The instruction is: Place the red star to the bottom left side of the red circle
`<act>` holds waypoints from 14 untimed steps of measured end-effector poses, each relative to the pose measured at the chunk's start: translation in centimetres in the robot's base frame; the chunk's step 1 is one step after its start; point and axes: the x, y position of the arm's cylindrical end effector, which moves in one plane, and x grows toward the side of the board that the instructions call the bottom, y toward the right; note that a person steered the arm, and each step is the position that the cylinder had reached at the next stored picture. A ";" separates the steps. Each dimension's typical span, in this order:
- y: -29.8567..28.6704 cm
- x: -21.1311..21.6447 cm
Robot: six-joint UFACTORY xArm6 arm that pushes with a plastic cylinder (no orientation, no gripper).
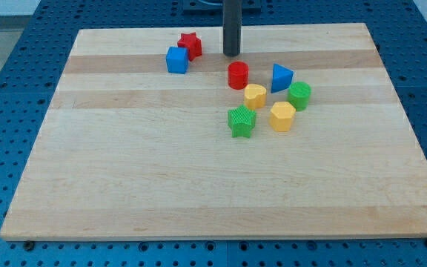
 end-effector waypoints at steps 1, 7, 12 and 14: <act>-0.7 -2.4; -7.9 -2.0; -9.2 4.5; -9.2 5.5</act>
